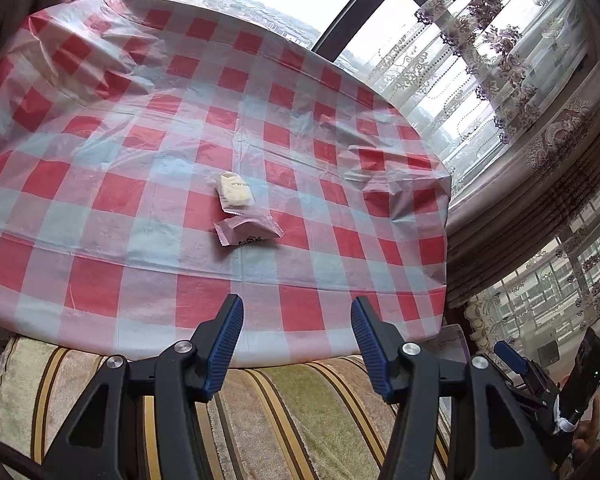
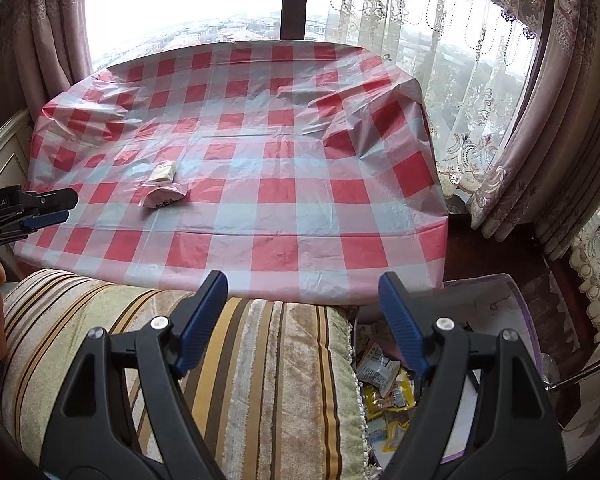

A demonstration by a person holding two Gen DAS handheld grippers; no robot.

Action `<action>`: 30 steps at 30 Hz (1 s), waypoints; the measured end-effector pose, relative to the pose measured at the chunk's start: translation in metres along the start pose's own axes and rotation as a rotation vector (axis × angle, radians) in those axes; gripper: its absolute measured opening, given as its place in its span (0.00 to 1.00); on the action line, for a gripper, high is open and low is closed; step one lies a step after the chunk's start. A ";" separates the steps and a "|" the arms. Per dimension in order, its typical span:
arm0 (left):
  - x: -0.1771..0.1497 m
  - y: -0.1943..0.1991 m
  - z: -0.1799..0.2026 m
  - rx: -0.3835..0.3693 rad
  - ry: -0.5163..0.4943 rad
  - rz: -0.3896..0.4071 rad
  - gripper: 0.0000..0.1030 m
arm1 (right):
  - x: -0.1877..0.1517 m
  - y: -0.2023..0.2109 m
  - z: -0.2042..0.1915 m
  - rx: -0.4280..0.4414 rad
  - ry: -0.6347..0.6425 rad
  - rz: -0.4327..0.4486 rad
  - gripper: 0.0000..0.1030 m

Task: Organize snacks
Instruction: 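Move both open tools toward the last two packets on the table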

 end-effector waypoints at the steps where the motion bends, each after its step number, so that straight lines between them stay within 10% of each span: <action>1: 0.001 0.000 -0.003 0.002 0.003 0.001 0.55 | 0.000 -0.001 -0.002 -0.001 0.006 -0.001 0.78; 30: 0.039 -0.070 -0.056 0.115 0.032 -0.123 0.62 | 0.028 -0.100 -0.014 0.115 -0.122 -0.186 0.81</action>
Point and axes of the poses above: each gripper's, at about its wrist camera, not at the fingertips, and y roughly against the way its jaws point, z to its right, x to its top, the point moved 4 cm from there along -y, roughly the way its jaws point, and after that the axes turned 10 degrees about -x, right-handed, at the moved point
